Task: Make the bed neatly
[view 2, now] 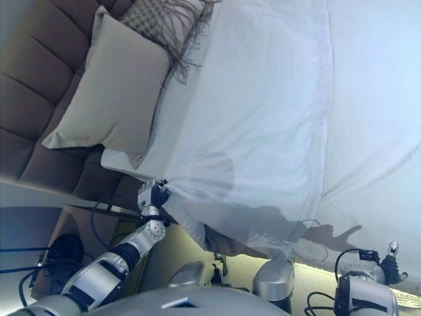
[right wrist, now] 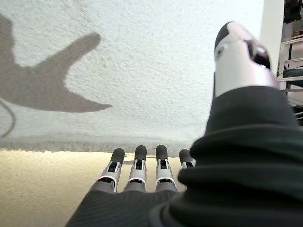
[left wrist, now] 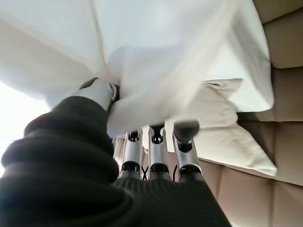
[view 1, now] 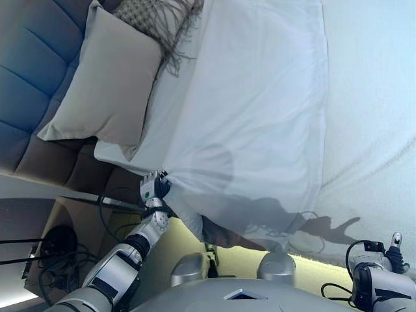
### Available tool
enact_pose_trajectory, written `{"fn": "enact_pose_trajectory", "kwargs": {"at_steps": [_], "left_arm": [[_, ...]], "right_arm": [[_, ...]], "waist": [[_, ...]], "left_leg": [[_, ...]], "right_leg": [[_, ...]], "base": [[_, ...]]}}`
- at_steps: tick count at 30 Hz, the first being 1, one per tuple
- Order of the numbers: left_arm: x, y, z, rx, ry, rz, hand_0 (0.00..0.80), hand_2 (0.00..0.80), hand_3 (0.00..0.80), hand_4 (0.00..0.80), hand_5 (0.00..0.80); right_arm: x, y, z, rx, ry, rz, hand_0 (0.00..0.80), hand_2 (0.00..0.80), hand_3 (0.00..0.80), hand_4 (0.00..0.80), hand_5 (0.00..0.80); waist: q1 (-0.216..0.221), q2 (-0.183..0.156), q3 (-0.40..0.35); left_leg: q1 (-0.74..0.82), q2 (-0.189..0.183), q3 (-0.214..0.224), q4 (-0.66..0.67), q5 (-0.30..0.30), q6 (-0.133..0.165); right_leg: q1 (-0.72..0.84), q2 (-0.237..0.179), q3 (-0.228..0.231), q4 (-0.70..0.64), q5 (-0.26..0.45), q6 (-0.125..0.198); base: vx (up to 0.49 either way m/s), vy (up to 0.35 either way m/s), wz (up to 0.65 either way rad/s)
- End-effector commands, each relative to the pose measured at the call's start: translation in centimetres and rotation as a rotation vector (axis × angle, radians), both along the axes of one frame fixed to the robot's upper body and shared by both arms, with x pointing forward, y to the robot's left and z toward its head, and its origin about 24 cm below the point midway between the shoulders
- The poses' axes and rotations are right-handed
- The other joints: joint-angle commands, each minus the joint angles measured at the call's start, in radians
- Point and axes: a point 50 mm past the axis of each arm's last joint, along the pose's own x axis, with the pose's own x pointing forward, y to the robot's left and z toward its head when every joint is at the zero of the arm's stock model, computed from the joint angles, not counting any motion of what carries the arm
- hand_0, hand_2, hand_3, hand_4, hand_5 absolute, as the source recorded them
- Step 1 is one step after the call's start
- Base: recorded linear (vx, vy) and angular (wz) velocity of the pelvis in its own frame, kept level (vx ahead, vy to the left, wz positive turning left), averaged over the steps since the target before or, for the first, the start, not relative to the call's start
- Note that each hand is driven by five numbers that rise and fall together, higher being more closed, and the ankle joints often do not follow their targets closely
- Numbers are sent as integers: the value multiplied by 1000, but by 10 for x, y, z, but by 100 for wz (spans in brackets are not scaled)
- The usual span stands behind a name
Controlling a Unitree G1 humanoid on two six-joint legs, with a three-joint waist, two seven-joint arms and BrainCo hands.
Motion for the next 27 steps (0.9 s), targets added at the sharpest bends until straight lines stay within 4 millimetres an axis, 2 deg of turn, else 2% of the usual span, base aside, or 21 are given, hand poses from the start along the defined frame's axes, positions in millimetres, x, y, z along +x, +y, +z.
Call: {"fn": "enact_pose_trajectory", "kwargs": {"at_steps": [1, 6, 12, 13, 27], "left_arm": [[-64, 100, -21, 237, 222, 314, 800, 800, 800, 800, 800], [-75, 103, -26, 240, 256, 322, 800, 800, 800, 800, 800], [-72, 96, -26, 236, 239, 298, 800, 800, 800, 800, 800], [-72, 97, -25, 240, 227, 305, 0, 0, 0, 0, 0], [-67, 95, -22, 244, 183, 277, 0, 0, 0, 0, 0]], "right_arm": [[-25, 11, -10, -3, 31, -104, 0, 0, 0, 0, 0], [-25, 10, -10, -1, 55, -101, 0, 0, 0, 0, 0], [-27, 9, -9, -6, 60, -105, 0, 0, 0, 0, 0], [-28, 10, -10, -3, 58, -109, 0, 0, 0, 0, 0], [-37, 24, -21, 40, 63, -123, 0, 0, 0, 0, 0]], "waist": [[95, -89, 6], [96, -92, -8], [97, -84, -13], [96, -86, -11], [98, -117, -19]], "left_leg": [[-58, 59, -37, 58, 16, -34], [-44, 66, -34, 59, 16, -39], [-37, 65, -36, 49, 15, -40], [-37, 64, -37, 50, 14, -40], [-29, 75, -35, 66, 2, -40]], "right_leg": [[11, -109, -3, 129, -72, 65], [25, -109, -3, 128, -75, 63], [33, -105, -2, 121, -78, 62], [31, -104, 1, 121, -78, 62], [43, -95, 14, 110, -72, 62]], "base": [[38, -31, 7], [64, -8, 1], [13, 2, 1], [5, -27, 4], [15, -44, 4]]}}
